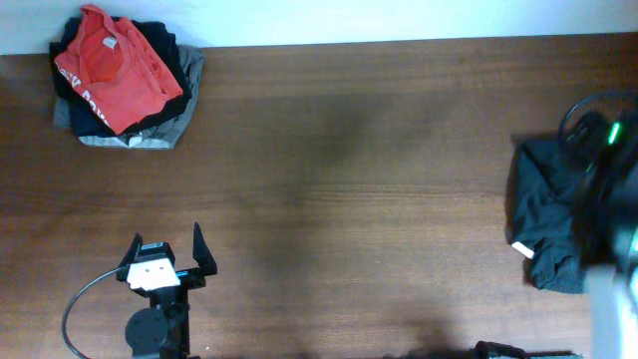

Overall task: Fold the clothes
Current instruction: 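Grasp the crumpled dark shirt with the right gripper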

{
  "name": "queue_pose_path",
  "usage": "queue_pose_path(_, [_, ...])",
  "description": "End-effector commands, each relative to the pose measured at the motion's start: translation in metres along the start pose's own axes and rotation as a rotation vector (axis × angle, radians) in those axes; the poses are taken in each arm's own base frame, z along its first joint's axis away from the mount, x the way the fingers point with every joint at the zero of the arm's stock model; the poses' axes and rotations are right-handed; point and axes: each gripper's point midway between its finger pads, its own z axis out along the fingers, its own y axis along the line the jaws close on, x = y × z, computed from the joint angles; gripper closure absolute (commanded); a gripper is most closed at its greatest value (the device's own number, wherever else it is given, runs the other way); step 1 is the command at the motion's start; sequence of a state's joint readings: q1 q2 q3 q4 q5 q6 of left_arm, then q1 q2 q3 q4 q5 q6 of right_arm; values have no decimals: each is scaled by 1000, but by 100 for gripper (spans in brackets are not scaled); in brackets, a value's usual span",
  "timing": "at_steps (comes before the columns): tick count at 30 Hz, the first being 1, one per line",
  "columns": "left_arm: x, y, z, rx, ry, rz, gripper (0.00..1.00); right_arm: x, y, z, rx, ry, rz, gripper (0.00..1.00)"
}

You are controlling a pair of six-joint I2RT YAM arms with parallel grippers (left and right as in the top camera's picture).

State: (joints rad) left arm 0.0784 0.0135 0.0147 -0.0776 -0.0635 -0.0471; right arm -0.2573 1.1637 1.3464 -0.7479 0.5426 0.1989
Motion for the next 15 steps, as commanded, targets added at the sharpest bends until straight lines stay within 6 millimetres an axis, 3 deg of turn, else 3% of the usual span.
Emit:
queue_pose_path(1, [1, -3, 0, 13, -2, -9, 1, -6, -36, 54, 203, 163, -41, 1])
queue_pose_path(4, [1, -3, 0, 13, -2, -9, 1, 7, -50, 92, 236, 305, -47, 2])
queue_pose_path(9, [1, -3, 0, 13, -2, -9, 1, 53, -58, 148, 232, 495, -41, 2])
queue_pose_path(15, [1, -3, 0, 13, -2, -8, 1, 108, -51, 191, 163, 665, -18, 1])
